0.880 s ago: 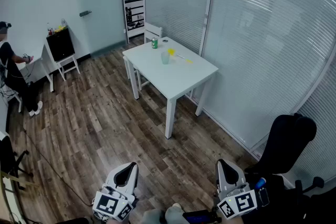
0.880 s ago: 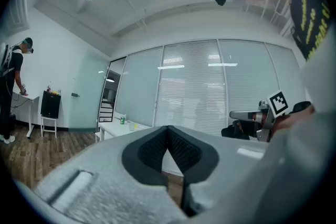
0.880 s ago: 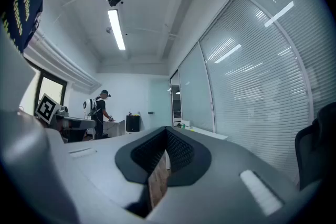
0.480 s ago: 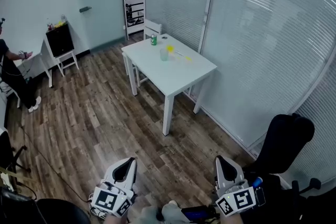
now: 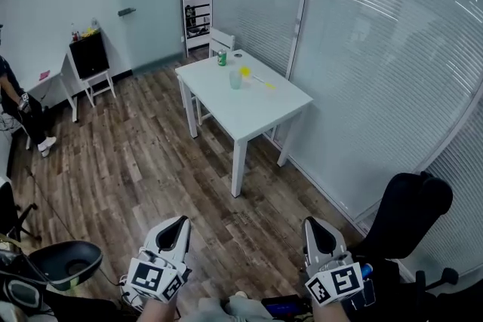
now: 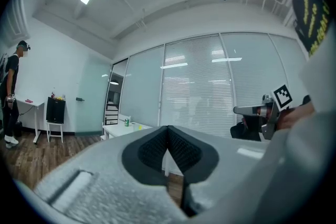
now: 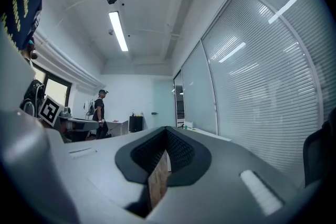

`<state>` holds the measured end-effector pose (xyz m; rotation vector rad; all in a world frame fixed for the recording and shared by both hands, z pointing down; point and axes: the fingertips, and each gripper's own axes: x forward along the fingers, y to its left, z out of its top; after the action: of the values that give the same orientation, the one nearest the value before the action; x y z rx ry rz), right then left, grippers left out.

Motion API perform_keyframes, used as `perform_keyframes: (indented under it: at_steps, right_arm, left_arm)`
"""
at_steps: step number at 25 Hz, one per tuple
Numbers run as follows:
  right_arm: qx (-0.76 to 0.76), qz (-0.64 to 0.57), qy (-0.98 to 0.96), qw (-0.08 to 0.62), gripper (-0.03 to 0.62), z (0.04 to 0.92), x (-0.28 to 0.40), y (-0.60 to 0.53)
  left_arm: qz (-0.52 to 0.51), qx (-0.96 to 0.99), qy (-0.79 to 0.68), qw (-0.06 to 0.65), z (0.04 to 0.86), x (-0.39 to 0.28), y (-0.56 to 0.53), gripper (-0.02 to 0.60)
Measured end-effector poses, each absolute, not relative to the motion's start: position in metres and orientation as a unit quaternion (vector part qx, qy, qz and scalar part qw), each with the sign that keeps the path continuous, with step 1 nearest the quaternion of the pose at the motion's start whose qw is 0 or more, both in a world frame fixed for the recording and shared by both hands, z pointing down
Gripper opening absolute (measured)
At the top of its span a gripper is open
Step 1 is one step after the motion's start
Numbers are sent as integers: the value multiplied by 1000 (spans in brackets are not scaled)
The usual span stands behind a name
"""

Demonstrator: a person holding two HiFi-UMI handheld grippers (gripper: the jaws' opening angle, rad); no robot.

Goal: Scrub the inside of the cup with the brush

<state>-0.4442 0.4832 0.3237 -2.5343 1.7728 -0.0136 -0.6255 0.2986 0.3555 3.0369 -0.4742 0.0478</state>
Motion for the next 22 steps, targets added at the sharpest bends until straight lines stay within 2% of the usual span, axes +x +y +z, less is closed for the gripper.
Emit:
perform_keyframes:
  at_steps: [22]
  right_arm:
    - [-817,0,576,40,6,326,-349,434]
  left_arm:
    - [17,984,-178,6,354,-538,252,0]
